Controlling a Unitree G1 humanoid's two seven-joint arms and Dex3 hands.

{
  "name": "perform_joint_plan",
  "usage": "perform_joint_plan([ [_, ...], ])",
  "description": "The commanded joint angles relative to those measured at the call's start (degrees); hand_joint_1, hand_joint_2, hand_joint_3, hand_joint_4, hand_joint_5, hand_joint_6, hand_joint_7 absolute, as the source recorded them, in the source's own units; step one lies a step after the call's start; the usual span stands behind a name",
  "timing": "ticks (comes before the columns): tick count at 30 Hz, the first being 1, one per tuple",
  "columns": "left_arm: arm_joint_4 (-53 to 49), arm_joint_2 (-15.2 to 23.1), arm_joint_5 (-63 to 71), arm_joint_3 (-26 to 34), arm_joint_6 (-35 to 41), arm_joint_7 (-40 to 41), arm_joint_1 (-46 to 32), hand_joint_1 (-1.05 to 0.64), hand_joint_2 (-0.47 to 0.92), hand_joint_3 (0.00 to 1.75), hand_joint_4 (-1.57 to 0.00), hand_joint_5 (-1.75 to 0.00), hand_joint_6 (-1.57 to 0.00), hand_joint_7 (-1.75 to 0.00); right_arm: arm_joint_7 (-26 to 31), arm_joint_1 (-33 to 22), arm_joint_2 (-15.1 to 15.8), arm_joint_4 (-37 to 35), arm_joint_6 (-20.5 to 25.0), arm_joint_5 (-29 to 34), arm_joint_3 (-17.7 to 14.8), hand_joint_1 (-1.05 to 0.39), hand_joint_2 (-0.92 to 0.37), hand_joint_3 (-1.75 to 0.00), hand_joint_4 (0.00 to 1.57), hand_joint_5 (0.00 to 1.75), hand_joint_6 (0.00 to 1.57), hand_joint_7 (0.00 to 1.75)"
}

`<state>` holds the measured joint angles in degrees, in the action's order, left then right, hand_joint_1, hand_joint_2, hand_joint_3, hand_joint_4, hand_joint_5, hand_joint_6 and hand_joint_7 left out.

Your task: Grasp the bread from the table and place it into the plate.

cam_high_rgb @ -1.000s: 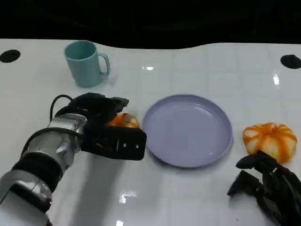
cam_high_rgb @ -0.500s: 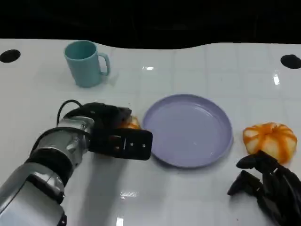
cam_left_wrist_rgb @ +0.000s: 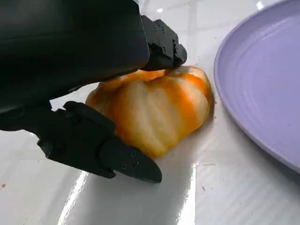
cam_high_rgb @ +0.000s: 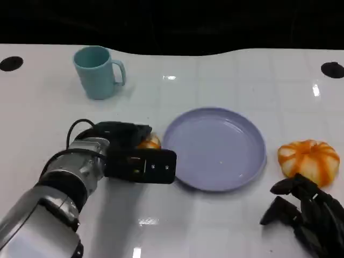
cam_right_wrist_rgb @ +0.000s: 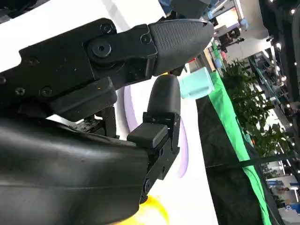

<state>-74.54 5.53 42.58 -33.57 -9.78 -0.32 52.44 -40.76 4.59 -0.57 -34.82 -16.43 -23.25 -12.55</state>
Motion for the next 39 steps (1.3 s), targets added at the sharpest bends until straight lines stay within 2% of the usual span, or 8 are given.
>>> perform_joint_plan([
  [1,-1.2,0.0,1.2,-1.3,-0.1,7.5,-1.3,-0.24,0.92,0.12,-0.8,-0.61,-0.89,-0.13,0.2,-0.8,0.7,0.9,0.1,-0.5,-0.4,-0.54,-0.92,-0.25,0.66,1.5,0.6,1.21],
  [2,-1.4,0.0,1.6,-1.7,-0.1,8.6,-1.3,-0.26,0.92,0.08,-0.78,-1.12,-1.09,-0.12,0.1,-0.7,0.7,0.8,-0.1,-0.4,-0.4,-0.54,-0.92,-0.25,0.67,1.5,0.6,1.21],
  [4,-1.6,0.3,1.9,-2.2,-0.3,11.1,-1.7,-0.27,0.92,0.05,-0.75,-1.41,-1.19,-0.11,0.3,-0.8,0.8,0.8,-0.2,-0.3,-0.4,-0.54,-0.92,-0.25,0.67,1.5,0.6,1.21],
  [6,-1.9,0.5,2.1,-2.5,-0.6,13.1,-2.1,-0.25,0.92,0.18,-0.72,-1.68,-0.72,-1.28,0.5,-0.9,0.9,0.9,-0.1,-0.1,-0.4,-0.54,-0.92,-0.25,0.67,1.5,0.6,1.21],
  [9,-2.0,0.6,2.0,-2.4,-0.5,15.0,-2.4,-0.23,0.92,0.28,-0.71,-1.74,-0.54,-1.7,0.2,-0.8,1.3,1.0,0.3,0.0,-0.2,-0.54,-0.92,-0.26,0.67,1.51,0.59,1.22],
  [17,-1.9,1.2,1.1,-1.3,-2.1,19.9,-3.2,-0.26,0.92,0.25,-0.74,-1.75,-0.69,-1.17,0.9,-1.1,1.5,1.7,0.8,0.3,0.0,-0.53,-0.92,-0.25,0.65,1.51,0.58,1.22],
  [22,-1.4,1.1,-3.1,3.6,-3.7,24.2,-3.8,-0.19,0.91,0.36,-0.75,-1.75,-0.52,-1.72,0.6,-0.8,1.6,1.2,0.4,0.2,0.0,-0.53,-0.92,-0.25,0.64,1.51,0.58,1.21],
  [39,0.3,0.9,-6.6,8.5,-11.3,32.8,-1.4,-0.11,0.59,1.06,-0.87,-1.75,-0.66,-1.75,1.7,-1.3,1.3,2.2,0.8,0.5,0.0,-0.54,-0.92,-0.26,0.64,1.53,0.56,1.23],
])
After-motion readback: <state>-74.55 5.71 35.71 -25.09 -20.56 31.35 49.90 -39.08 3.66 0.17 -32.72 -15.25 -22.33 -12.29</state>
